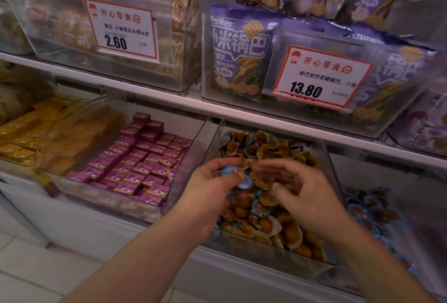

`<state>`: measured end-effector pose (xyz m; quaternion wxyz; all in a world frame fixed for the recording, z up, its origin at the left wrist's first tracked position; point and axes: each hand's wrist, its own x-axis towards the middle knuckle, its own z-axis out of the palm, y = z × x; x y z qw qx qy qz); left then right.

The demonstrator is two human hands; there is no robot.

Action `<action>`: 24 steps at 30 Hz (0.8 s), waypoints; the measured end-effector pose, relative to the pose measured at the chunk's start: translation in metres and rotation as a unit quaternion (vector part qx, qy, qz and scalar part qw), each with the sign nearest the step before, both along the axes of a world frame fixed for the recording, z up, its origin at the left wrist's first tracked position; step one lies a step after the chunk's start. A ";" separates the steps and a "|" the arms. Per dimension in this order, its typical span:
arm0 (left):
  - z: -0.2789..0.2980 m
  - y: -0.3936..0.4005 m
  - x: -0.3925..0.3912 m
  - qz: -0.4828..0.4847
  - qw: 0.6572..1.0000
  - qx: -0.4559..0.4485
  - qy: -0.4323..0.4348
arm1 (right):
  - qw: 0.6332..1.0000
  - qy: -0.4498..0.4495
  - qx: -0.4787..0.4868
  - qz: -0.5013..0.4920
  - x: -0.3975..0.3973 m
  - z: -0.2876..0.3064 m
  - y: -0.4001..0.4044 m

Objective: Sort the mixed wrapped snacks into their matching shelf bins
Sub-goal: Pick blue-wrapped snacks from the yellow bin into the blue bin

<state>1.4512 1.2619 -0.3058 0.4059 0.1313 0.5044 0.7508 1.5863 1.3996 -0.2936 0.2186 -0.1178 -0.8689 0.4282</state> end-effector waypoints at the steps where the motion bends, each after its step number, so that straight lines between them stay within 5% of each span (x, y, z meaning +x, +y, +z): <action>1: 0.001 0.000 -0.001 0.009 1.000 -0.005 0.006 | 0.997 -0.029 0.074 -0.018 0.006 -0.002 0.004; 5: -0.001 0.003 -0.001 0.028 0.999 -0.031 0.030 | 0.926 -0.221 0.306 0.006 0.013 -0.024 0.008; 16: -0.007 0.011 0.003 0.078 0.988 -0.083 0.106 | 0.946 -0.096 0.289 -0.111 0.008 -0.015 0.010; 20: -0.010 0.012 0.003 0.084 0.984 -0.089 0.127 | 0.891 -0.201 0.402 -0.073 -0.006 -0.019 0.007; 24: -0.012 0.011 0.001 0.076 0.983 -0.093 0.139 | 0.878 -0.257 0.400 -0.054 -0.019 -0.027 0.007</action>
